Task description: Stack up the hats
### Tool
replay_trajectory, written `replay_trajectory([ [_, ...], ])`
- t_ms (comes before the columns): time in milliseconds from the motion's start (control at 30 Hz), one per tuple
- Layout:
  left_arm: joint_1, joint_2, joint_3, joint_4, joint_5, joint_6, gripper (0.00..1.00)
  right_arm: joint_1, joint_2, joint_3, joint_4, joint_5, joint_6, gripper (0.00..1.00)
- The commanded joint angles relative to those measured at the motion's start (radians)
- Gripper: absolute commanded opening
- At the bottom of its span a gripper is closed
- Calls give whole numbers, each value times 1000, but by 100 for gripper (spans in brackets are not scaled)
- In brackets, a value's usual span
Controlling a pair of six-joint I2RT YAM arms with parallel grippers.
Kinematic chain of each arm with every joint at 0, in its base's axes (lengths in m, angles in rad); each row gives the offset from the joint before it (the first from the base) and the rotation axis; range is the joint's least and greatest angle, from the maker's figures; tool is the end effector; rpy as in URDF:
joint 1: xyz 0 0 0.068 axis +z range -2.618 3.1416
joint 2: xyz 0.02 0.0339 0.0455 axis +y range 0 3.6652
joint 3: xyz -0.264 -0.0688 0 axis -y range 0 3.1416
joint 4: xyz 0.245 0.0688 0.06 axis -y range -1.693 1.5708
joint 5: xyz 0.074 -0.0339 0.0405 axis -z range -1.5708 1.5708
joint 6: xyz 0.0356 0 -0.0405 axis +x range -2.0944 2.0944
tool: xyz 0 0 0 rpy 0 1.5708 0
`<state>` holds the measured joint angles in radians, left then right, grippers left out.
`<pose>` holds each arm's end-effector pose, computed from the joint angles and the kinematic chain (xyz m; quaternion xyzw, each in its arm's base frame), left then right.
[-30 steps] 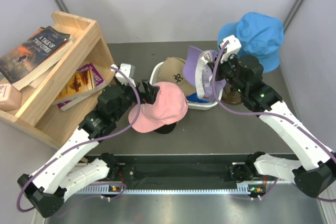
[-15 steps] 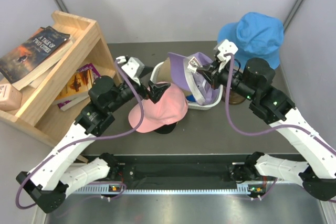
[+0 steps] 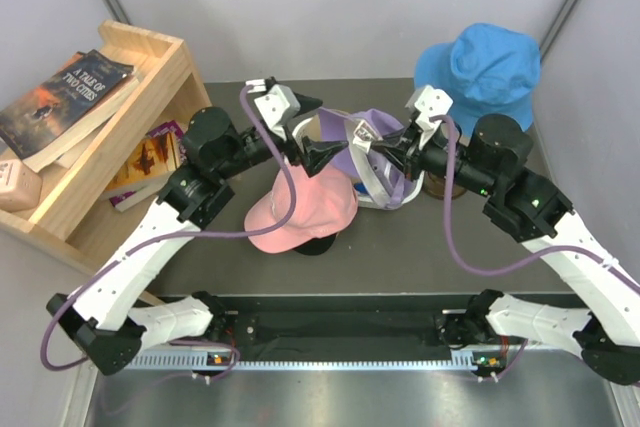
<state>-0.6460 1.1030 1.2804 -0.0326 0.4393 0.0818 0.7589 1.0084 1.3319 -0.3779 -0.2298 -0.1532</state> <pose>0.1798 -0.1545 0.4668 0.3812 0.5379 -0.3424 0.6694 0.1402 0.1442 0.4657 -0.3884 0.6129 0.2832 0.6272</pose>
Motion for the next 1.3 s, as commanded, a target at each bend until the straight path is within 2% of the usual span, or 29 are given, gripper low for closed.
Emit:
replay_trajectory([
  [0, 2, 53, 91, -36, 125, 74, 99, 14, -45, 66, 19, -46, -23, 0],
  [533, 2, 95, 151, -38, 145, 108, 99, 14, -62, 128, -42, -63, -57, 0],
  [733, 2, 119, 171, -117, 206, 111, 95, 14, -62, 131, -41, -57, -60, 0],
  [833, 2, 141, 181, -182, 233, 116, 86, 14, -54, 136, -35, -57, -62, 0],
  [867, 2, 152, 184, -193, 231, 121, 78, 14, -51, 138, -33, -57, -62, 0],
  [933, 0, 161, 185, -223, 227, 127, 70, 14, -44, 139, -29, -51, -63, 0],
  [967, 2, 166, 180, -227, 208, 133, 63, 16, -41, 138, -27, -46, -66, 0],
  [1000, 2, 163, 175, -228, 196, 136, 44, 14, -36, 138, -23, -31, -66, 0],
  [1067, 0, 161, 171, -230, 146, 142, 24, 16, -30, 135, -16, -13, -68, 0],
  [1100, 0, 159, 171, -230, 122, 145, 10, 13, -21, 135, -13, 9, -69, 0],
  [1133, 0, 158, 171, -230, 93, 147, 4, 16, -16, 135, -13, 21, -71, 0],
  [1167, 0, 156, 172, -233, 43, 160, 0, 16, -10, 136, -12, 35, -72, 0],
  [1267, 0, 149, 166, -222, -43, 194, 0, 17, 12, 136, -10, 98, -80, 0],
])
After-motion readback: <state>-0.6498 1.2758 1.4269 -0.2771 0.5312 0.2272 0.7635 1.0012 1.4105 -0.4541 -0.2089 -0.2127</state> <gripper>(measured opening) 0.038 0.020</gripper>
